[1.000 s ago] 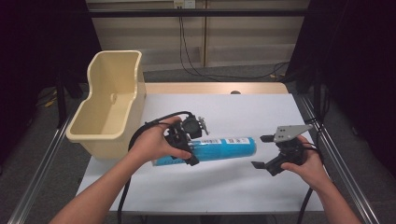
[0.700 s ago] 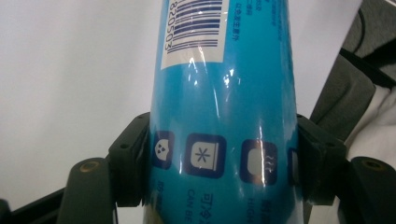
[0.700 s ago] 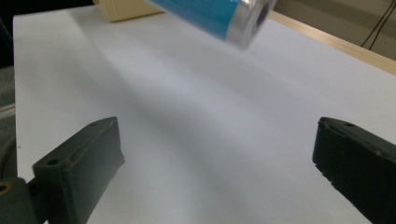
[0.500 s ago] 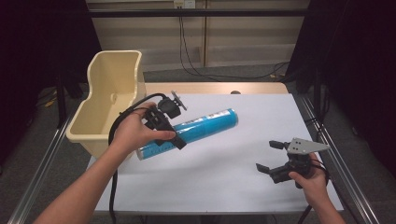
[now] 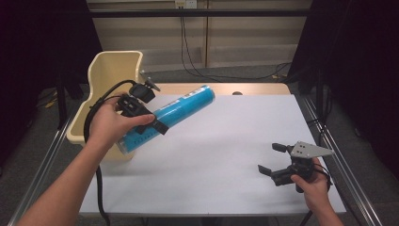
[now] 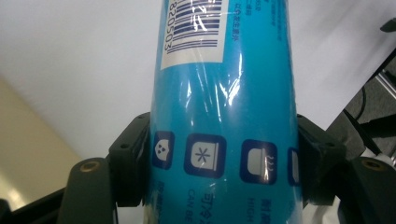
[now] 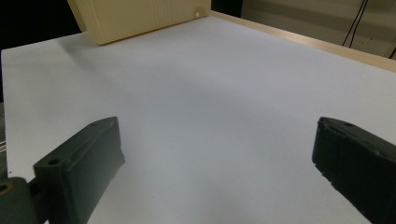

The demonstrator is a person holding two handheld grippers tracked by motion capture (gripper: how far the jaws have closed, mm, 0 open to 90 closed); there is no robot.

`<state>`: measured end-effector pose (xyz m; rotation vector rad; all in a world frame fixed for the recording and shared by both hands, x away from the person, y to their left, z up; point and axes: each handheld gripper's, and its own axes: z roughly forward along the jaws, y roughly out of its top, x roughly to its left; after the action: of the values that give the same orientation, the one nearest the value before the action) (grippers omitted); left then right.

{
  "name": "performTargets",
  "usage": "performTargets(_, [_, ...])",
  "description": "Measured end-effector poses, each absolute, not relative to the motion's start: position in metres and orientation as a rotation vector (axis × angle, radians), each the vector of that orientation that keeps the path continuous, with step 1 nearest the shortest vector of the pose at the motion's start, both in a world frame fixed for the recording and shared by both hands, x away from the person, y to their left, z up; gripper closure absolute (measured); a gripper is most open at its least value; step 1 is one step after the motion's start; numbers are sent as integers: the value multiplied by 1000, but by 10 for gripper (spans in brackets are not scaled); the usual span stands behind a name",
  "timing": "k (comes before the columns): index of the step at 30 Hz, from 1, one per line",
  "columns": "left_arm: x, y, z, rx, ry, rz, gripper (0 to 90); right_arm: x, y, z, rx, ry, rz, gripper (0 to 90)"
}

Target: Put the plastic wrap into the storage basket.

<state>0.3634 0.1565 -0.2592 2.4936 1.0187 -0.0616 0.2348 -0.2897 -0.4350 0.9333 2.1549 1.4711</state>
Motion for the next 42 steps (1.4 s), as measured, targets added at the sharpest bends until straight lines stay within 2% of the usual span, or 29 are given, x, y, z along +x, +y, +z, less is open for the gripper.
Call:
performTargets(26, [366, 269, -248, 2176, 1542, 65, 322, 229, -291, -437, 900, 2167, 1472, 13])
performTargets(31, [365, 288, -248, 2110, 1593, 74, 322, 228, -290, -438, 894, 2171, 1473, 13])
performTargets(42, [369, 294, -263, 2116, 1709, 91, 321, 229, -287, -439, 881, 2183, 1461, 13])
